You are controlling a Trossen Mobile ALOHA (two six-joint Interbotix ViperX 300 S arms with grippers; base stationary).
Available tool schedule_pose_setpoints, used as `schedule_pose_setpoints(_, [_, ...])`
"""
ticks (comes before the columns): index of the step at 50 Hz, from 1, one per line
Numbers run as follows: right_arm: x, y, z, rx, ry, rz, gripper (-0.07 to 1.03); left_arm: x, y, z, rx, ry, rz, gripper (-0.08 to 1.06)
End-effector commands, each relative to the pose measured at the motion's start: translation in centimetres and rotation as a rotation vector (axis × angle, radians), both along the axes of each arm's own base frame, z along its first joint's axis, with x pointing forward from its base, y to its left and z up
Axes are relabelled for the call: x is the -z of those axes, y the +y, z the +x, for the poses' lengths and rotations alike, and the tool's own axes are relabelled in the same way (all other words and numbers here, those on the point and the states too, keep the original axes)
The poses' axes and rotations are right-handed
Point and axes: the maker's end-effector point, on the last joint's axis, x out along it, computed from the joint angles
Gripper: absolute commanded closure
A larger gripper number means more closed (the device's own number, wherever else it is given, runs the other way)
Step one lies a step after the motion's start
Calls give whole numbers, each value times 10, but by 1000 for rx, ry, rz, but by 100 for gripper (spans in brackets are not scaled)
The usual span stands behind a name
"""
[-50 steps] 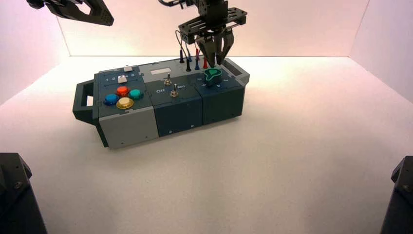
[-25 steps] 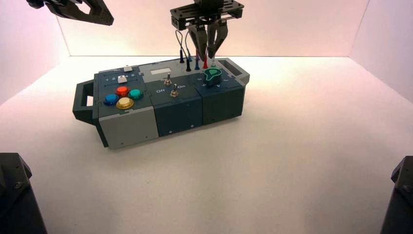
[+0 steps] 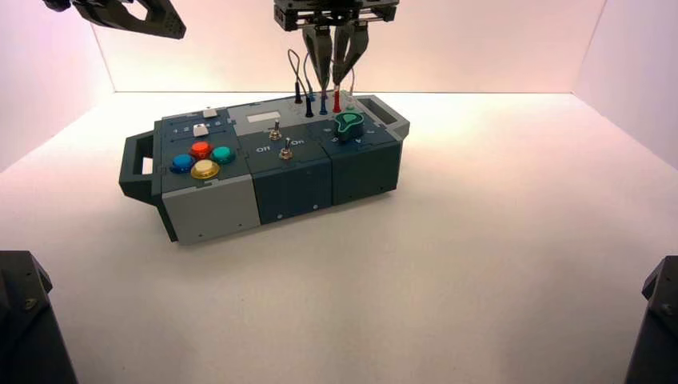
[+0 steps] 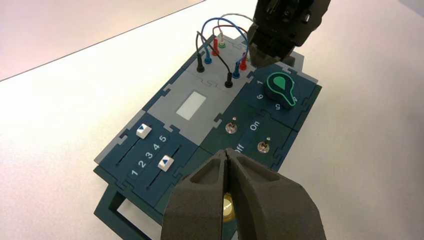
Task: Insert the blue wire.
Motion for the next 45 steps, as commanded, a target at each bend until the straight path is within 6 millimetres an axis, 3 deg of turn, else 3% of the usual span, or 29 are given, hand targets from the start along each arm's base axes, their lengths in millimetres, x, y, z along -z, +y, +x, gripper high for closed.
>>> schedule_pose_setpoints(1, [-19,7,4,4,-48,53,67,-7,-2,3,1,-19,-7,101])
schedule_pose_setpoints(13, [-9,7,2,9,-75,84,67,-7,-2,4,-1,-22,-7,101])
schedule_pose_setpoints(32, [-31,-1,-11,-6,-197,194,67,-8,0,6,-12,-38,-9,101])
schedule_pose_setpoints(45, [-43,-23,-25,-8,-254,227,67,-7,2,9,-31,-61,-9,101])
